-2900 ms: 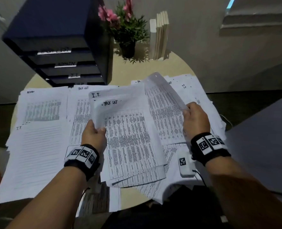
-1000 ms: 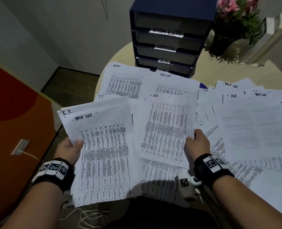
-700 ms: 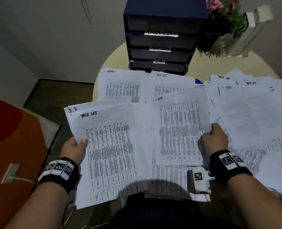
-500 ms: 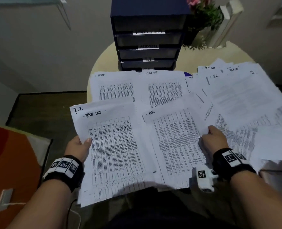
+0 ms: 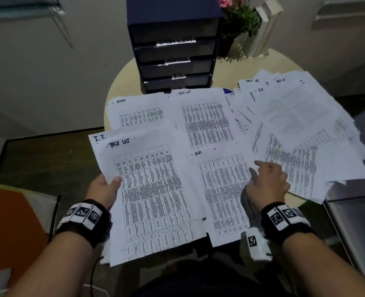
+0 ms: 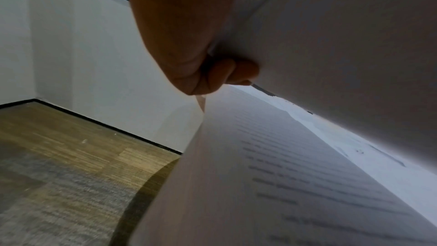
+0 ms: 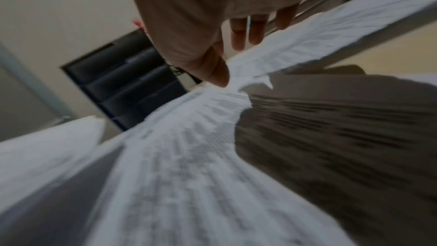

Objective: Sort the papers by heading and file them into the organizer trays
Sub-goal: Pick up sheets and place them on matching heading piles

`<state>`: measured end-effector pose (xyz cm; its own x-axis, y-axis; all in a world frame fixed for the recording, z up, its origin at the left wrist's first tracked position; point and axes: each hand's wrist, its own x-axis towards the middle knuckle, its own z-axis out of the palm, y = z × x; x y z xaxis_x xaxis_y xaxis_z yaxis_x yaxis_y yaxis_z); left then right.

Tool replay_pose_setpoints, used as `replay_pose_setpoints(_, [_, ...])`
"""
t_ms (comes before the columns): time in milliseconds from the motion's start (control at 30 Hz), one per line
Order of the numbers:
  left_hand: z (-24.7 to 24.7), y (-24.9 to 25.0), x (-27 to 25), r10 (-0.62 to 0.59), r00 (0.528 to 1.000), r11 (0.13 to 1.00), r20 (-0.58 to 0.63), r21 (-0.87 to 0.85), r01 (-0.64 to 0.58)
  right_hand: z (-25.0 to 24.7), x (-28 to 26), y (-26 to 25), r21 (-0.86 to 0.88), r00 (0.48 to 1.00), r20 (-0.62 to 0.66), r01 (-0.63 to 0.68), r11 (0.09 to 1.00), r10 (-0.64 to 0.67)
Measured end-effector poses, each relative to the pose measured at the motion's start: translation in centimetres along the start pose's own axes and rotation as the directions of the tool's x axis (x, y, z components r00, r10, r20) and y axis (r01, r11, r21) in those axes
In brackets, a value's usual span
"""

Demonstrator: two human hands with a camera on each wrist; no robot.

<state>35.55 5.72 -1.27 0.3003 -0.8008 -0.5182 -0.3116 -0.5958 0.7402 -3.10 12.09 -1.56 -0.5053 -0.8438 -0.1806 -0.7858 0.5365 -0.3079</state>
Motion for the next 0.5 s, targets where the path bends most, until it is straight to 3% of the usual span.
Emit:
replay_pose_setpoints(67, [0.4,0.7,-0.2,0.026,1.000,1.000,0.005,0.002,-0.026,-0.4,-0.1,-3.1,0.193,0.980,0.138,0.114,0.974,-0.142])
replay_pose_setpoints(100, [0.7,1.0,-0.3,0.055,0.998,0.998,0.007,-0.008,-0.055,-0.5,-0.1,-4.7,0.334,0.943,0.269,0.101,0.937,-0.198])
replay_pose_setpoints(167, [1.3,1.3,-0.3,0.083,0.996,0.996,0.023,-0.046,-0.082,-0.3,-0.3,-7.4,0.468,0.805,0.534,-0.027,0.883,-0.258])
replay_pose_setpoints(200, [1.7,1.4,-0.2,0.091,0.995,0.992,0.030,-0.087,-0.088,-0.2,-0.4,-8.4,0.473,0.753,0.599,-0.058,0.879,-0.272])
replay_pose_setpoints(233, [2.0,1.4,0.0,0.094,0.995,0.990,0.034,-0.107,-0.090,0.4,-0.3,-8.9,0.487,0.743,0.613,-0.084,0.869,-0.271])
replay_pose_setpoints(300, [2.7,1.7,-0.2,0.063,0.996,0.982,0.067,-0.181,-0.050,1.6,0.0,-9.6,0.587,0.805,0.539,-0.148,0.796,-0.247])
replay_pose_setpoints(367, [3.2,1.4,-0.3,0.019,0.980,0.942,0.196,-0.332,0.048,2.4,0.5,-9.7,0.643,0.889,0.418,-0.144,0.753,-0.187])
replay_pose_setpoints(433, [3.5,1.1,-0.7,-0.028,0.965,0.919,0.260,-0.373,0.128,3.1,1.2,-9.5,0.622,0.923,0.363,-0.137,0.771,-0.129])
replay_pose_setpoints(500, [3.8,0.1,-0.7,-0.018,0.968,0.952,0.250,-0.291,0.093,3.1,1.4,-9.5,0.587,0.931,0.346,-0.116,0.802,-0.119])
